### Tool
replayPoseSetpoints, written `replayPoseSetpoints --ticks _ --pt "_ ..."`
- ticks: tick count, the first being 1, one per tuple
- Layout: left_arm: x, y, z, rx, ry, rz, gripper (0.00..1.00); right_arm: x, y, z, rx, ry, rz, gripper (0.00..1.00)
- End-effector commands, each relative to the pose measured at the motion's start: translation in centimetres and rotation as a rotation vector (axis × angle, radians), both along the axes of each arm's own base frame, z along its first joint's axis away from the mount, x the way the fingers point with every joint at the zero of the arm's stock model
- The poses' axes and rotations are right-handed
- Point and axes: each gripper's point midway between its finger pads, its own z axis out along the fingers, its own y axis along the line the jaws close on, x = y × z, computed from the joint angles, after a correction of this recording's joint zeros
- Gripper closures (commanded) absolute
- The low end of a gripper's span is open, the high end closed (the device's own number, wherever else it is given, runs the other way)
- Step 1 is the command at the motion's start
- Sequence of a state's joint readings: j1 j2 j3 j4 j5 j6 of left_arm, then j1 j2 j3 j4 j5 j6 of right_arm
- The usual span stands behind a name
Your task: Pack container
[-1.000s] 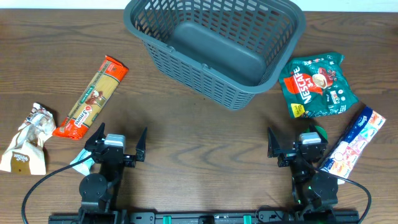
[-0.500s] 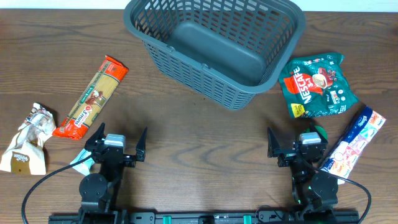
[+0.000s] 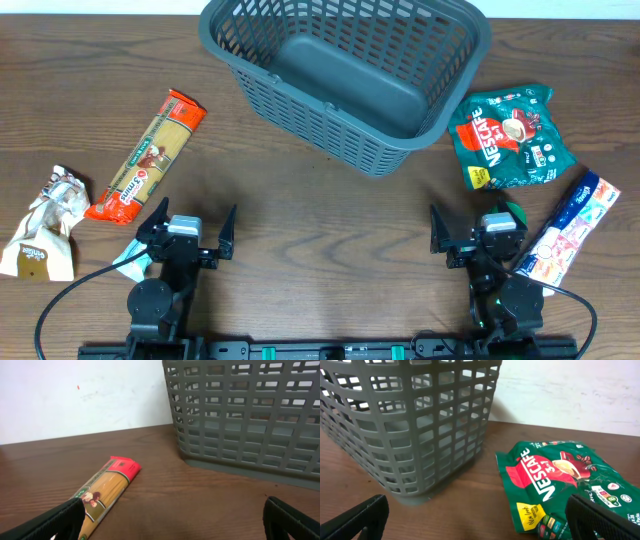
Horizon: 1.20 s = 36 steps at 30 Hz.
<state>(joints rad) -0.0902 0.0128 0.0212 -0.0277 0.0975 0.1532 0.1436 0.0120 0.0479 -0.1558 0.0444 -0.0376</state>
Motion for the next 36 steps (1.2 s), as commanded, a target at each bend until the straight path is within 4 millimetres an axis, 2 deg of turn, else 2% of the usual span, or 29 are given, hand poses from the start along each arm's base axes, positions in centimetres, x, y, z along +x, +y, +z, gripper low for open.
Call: replayPoseSetpoints --ticks 1,12,17,21,24,30,36 --pt "-0.1 -0.2 -1.5 -0.010 0.045 -0.010 0.02 0.0 0.2 -0.1 -0.011 -0.004 0.012 0.01" --pt "0.0 -0.2 -1.0 -0.010 0.026 -0.009 0.01 0.0 0.6 0.4 -0.002 -0.021 0.034 0.01" --pt "0.0 -0.2 -0.9 -0.068 0.029 -0.003 0.01 -0.2 1.2 -0.3 0.186 0.033 0.047 0.01" --pt "-0.1 -0.2 -0.7 -0.154 0.039 0.007 0.01 -0.3 2.5 -0.8 0.217 0.069 0.115 0.01" --pt "-0.3 0.0 0.5 -0.203 0.046 0.024 0.01 -0.5 3.4 -0.4 0.253 0.092 0.162 0.01" --pt "-2.0 0.2 4.2 -0.281 0.177 0.052 0.01 -1.2 3.4 0.9 0.281 0.226 0.143 0.01" --pt "-3.3 0.3 8.2 -0.257 0.374 0.082 0.01 -2.1 3.3 5.1 0.270 0.370 0.121 0.01"
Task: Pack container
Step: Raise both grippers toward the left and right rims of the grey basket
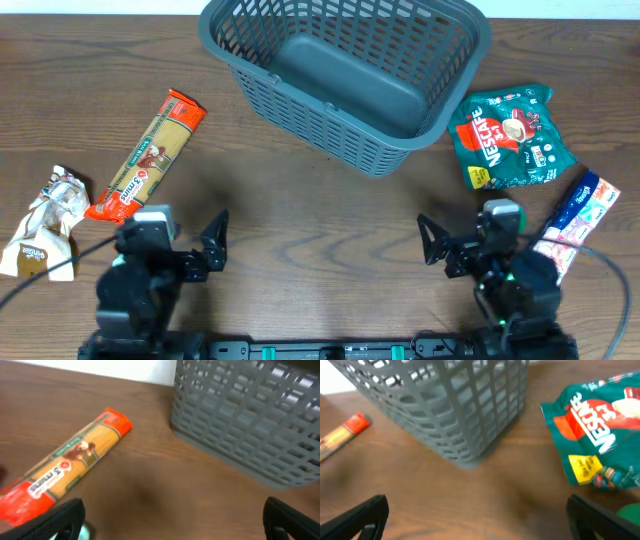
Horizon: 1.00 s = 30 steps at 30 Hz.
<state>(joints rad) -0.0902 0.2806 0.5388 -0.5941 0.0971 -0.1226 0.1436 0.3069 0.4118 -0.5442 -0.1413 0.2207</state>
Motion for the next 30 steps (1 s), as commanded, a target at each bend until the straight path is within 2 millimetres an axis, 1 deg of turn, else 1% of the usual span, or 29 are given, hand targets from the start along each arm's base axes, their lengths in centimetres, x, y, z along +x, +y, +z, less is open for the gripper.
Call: replayPoseSetpoints --ticks 1,3,6,9,11,12,13,14,15,16,18,20,21,23,24,25,27,28,30 --pt "-0.2 0.0 3.4 -0.015 0.066 0.010 0.01 -0.3 0.3 3.8 0.016 0.037 0.010 0.01" --pt "-0.7 0.0 4.3 -0.005 0.166 0.011 0.01 -0.9 0.2 4.6 -0.003 0.132 0.012 0.01" --pt "-1.2 0.1 5.6 0.011 0.326 0.012 0.01 -2.0 0.1 5.3 -0.031 0.306 0.014 0.01" --pt "-1.7 -0.1 6.8 0.019 0.481 0.003 0.01 -3.7 0.3 6.3 -0.043 0.481 0.040 0.01" --pt "-2.0 -0.5 7.6 0.016 0.572 -0.015 0.01 -4.5 0.8 7.4 -0.040 0.555 0.072 0.01" --pt "-2.2 -0.8 8.0 0.007 0.628 -0.029 0.01 -4.7 1.7 8.5 0.005 0.578 0.107 0.01" --pt "-2.3 -0.9 8.1 0.002 0.649 -0.036 0.01 -4.8 2.5 9.0 0.040 0.586 0.140 0.01" --pt "-2.4 -1.4 8.1 -0.014 0.681 -0.054 0.01 -5.3 4.1 10.0 0.100 0.592 0.227 0.01" --pt "-2.4 -1.6 8.1 -0.021 0.698 -0.062 0.01 -5.6 5.3 10.9 0.118 0.566 0.321 0.01" --pt "-2.2 -1.7 8.0 -0.024 0.708 -0.065 0.01 -5.6 6.0 11.5 0.115 0.531 0.388 0.14" --pt "-1.9 -1.8 7.8 -0.028 0.723 -0.069 0.01 -5.2 6.1 11.8 0.138 0.524 0.378 0.40" --pt "-1.6 -2.1 7.8 -0.037 0.718 -0.079 0.01 -5.0 5.5 11.4 0.145 0.554 0.314 0.59" --pt "-1.4 -2.1 7.9 -0.039 0.710 -0.081 0.11 -5.1 5.3 11.1 0.135 0.566 0.300 0.69" --pt "-0.9 -2.1 8.3 -0.039 0.683 -0.082 0.25 -5.2 5.2 10.9 0.133 0.580 0.296 0.81" --pt "-0.7 -2.1 8.5 -0.038 0.668 -0.081 0.35 -5.3 5.2 10.9 0.133 0.584 0.296 0.84" --pt "-0.3 -2.1 8.8 -0.038 0.652 -0.081 0.40 -5.3 5.2 10.8 0.131 0.586 0.297 0.86" --pt "0.5 -2.2 9.5 -0.039 0.626 -0.082 0.50 -5.3 5.1 10.7 0.128 0.592 0.293 0.94" --pt "0.9 -2.3 9.8 -0.040 0.620 -0.082 0.60 -5.3 4.9 10.5 0.120 0.602 0.281 0.97" --pt "1.7 -2.4 10.5 -0.039 0.626 -0.085 0.81 -5.1 4.5 9.8 0.100 0.635 0.257 0.98"
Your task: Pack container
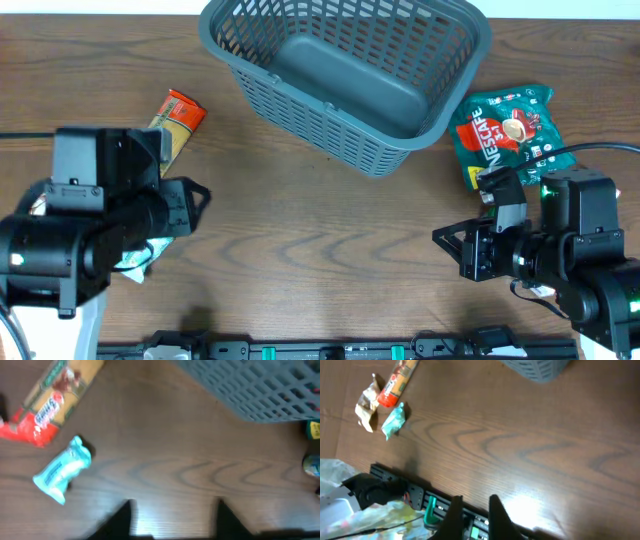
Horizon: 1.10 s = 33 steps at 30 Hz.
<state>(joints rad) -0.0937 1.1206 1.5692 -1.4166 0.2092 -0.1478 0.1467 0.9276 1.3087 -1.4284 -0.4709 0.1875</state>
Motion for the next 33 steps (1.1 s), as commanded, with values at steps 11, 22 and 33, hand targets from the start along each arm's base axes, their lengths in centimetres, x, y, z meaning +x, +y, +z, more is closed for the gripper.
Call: replayPoseSetpoints --ticks 11,22,33 --pt "7.7 -2.7 6.2 0.071 -0.090 -0.161 0.95 4.3 1.1 -4.8 -0.229 0.103 0.130 0.99" --pt "14.0 -4.8 7.4 0.254 -0.255 -0.358 0.95 10.0 4.3 -7.0 -0.287 -0.003 0.206 0.99" --pt "20.0 -6.8 5.6 0.317 -0.335 -0.458 0.94 11.0 4.6 -6.5 -0.302 -0.081 0.256 0.99"
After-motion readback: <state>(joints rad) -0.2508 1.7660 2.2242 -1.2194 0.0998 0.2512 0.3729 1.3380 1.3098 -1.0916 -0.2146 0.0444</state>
